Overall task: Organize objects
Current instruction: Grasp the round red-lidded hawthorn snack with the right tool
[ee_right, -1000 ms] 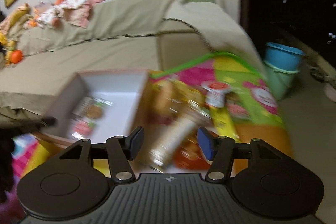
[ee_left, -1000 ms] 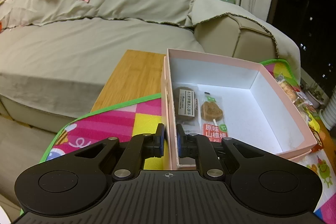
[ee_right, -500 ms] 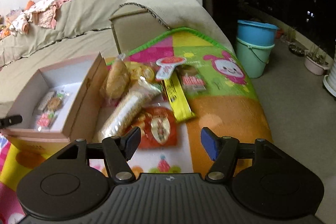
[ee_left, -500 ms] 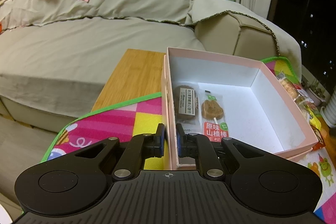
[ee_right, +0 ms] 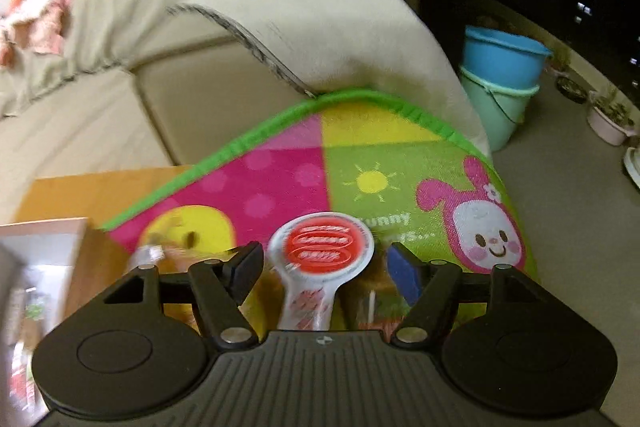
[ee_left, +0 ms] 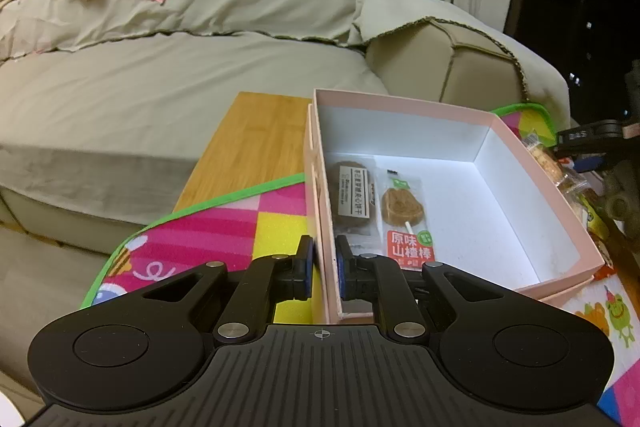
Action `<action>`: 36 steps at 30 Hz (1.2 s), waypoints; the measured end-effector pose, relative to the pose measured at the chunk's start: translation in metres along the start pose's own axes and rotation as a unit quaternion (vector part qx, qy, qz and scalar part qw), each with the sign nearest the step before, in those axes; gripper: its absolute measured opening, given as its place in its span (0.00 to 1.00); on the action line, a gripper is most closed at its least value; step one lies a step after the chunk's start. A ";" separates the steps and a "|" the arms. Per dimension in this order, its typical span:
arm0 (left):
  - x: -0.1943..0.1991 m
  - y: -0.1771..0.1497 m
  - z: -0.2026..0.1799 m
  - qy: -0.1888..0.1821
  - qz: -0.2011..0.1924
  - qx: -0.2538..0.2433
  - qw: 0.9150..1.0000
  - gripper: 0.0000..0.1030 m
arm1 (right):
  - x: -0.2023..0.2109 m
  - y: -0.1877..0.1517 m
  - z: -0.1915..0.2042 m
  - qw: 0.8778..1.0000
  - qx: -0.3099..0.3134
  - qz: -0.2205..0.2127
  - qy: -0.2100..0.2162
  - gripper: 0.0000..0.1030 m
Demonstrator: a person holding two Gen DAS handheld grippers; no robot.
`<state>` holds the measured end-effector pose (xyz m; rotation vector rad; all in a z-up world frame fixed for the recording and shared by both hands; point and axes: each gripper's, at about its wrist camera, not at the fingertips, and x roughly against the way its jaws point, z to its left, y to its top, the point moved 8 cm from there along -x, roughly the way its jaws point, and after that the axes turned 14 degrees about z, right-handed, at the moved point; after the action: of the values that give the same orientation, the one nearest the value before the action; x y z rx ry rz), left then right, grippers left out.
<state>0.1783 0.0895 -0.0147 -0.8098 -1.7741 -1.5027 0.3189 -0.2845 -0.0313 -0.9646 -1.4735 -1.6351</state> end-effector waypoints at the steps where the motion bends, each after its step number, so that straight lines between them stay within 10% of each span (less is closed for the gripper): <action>1: 0.000 0.000 0.000 0.000 0.000 -0.001 1.000 0.13 | -0.006 0.002 -0.001 1.000 -0.005 0.005 0.003 0.67; 5: -0.001 0.000 0.001 -0.004 -0.002 0.002 1.000 0.13 | -0.011 0.003 -0.003 1.000 0.006 0.010 0.008 0.49; 13: -0.001 0.000 0.001 -0.008 -0.004 0.014 1.000 0.13 | 0.033 -0.024 -0.014 1.000 0.020 -0.013 0.018 0.46; 17: -0.001 0.000 0.001 -0.008 -0.004 0.014 1.000 0.13 | 0.071 -0.055 -0.015 0.998 0.043 -0.029 0.022 0.14; 20: -0.001 0.000 0.001 -0.008 -0.004 0.013 1.000 0.13 | 0.096 -0.085 -0.015 0.997 0.052 -0.029 0.047 0.13; 28: -0.001 -0.001 0.002 -0.006 -0.005 0.010 1.000 0.13 | 0.128 -0.164 -0.015 0.994 0.085 -0.008 0.069 0.18; 36: -0.002 0.001 0.002 -0.003 -0.004 0.007 1.000 0.13 | 0.112 -0.129 -0.017 0.996 0.050 -0.046 0.058 0.67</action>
<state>0.1799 0.0920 -0.0161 -0.8004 -1.7924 -1.4934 0.1522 -0.2934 0.0088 -0.7445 -1.5242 -1.6365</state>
